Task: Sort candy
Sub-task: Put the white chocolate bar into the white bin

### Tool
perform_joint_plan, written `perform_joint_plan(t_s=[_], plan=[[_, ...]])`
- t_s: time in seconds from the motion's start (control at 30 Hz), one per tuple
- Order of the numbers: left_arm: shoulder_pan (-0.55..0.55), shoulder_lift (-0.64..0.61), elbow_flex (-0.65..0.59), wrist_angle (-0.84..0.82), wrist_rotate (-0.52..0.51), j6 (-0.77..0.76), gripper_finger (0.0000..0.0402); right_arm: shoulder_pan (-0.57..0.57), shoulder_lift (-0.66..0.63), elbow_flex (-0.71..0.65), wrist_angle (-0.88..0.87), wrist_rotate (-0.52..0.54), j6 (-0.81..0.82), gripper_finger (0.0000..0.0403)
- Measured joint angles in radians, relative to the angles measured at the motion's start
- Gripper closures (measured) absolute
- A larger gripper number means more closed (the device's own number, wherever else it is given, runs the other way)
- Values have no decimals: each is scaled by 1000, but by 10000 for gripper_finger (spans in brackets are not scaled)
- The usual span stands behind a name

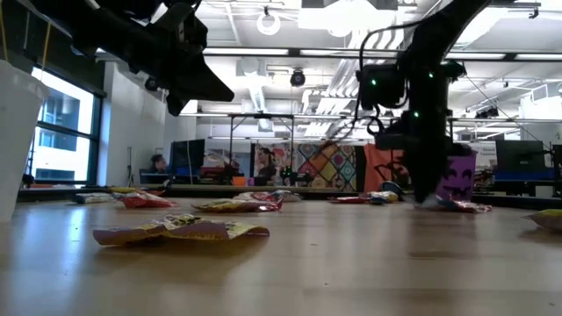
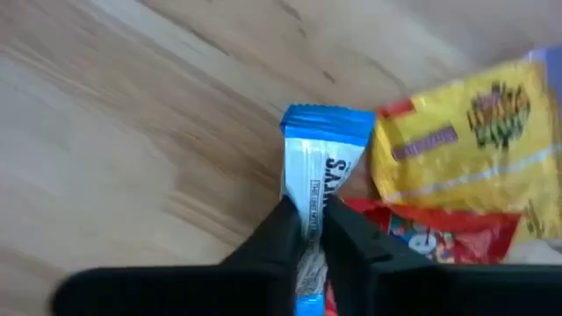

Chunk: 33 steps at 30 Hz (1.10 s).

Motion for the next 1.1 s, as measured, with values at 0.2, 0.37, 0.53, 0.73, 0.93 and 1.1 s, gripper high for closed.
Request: perform_joint_plan(t_s=[0.2, 0.37, 0.53, 0.73, 0.93, 1.1], plan=[[0, 0, 0, -1, 0, 0, 402, 30, -21, 145, -110, -7, -45, 386], [0, 0, 0, -3, 0, 1, 402, 100, -26, 291, -119, -7, -71, 397], [0, 0, 0, -2, 0, 0, 402, 189, -27, 423, -45, -55, -89, 400], [0, 0, 0, -2, 0, 1, 402, 318, -14, 489, 190, -71, -92, 400], [0, -1, 0, -2, 0, 1, 401, 474, 45, 489, 424, 14, -129, 400], [-1, -1, 0, -1, 0, 1, 402, 548, 125, 491, 616, 62, -113, 400]])
